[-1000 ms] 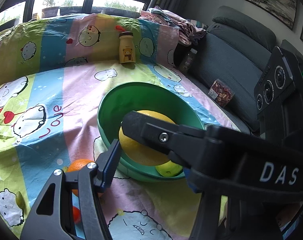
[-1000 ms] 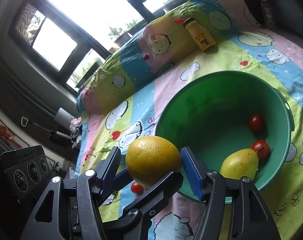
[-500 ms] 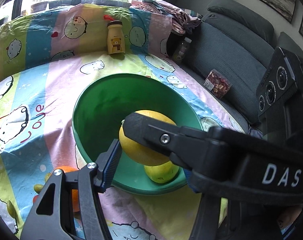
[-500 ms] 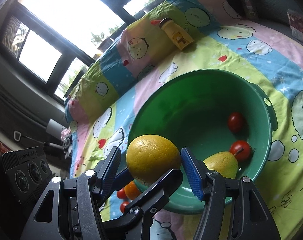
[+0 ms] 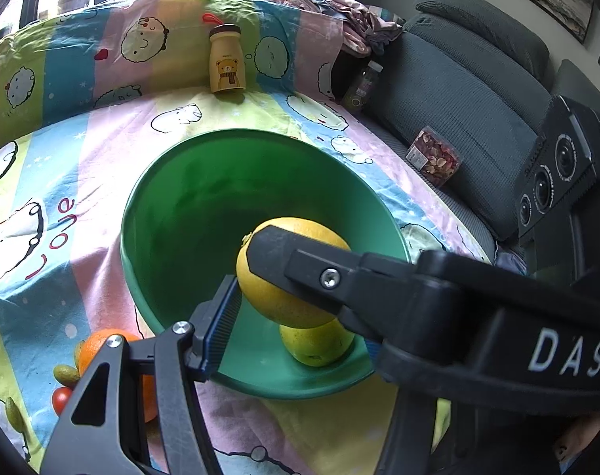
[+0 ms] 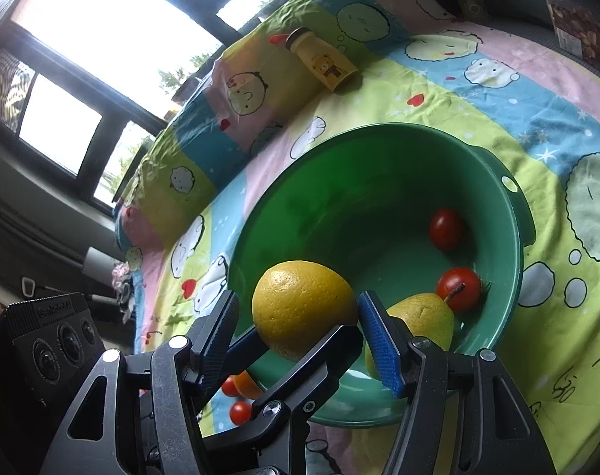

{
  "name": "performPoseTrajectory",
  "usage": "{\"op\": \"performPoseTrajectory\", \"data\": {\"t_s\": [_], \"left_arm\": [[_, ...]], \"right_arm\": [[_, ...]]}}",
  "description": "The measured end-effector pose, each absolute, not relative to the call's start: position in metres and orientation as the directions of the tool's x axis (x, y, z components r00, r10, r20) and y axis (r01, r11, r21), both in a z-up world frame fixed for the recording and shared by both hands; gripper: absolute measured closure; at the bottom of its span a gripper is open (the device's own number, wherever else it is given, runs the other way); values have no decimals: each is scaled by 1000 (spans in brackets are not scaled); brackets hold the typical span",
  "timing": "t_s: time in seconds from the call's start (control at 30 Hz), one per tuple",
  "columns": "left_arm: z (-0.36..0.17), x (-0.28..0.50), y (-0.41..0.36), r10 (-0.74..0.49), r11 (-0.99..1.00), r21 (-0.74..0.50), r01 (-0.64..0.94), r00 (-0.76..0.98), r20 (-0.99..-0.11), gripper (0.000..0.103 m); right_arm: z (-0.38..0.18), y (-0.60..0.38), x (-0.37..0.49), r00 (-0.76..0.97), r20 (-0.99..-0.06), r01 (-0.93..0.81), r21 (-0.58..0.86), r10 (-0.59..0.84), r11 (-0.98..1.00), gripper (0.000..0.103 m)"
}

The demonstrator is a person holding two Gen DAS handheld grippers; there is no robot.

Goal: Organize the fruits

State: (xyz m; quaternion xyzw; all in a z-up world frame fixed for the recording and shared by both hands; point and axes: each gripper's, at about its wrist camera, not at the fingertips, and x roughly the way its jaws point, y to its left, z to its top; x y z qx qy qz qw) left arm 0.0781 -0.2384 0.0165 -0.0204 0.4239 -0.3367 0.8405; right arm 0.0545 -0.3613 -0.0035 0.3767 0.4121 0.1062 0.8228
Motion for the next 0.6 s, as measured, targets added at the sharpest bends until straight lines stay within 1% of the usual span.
{"op": "performPoseTrajectory", "data": {"t_s": [0.43,0.53,0.6], "left_arm": [[12,83,-245,-550,793,-298,531,415,-725,46],[12,82,-247,-536,802,-280,528,430,-726,46],[12,82,-247,-546,798,-294,526,425,-722,46]], "right_arm": [[-7,-365,56,633,-613,172,707,473,686,37],[-8,-366,56,629,-631,198,694,454,692,37],[-9,-367,56,634,-624,195,700,456,687,37]]}}
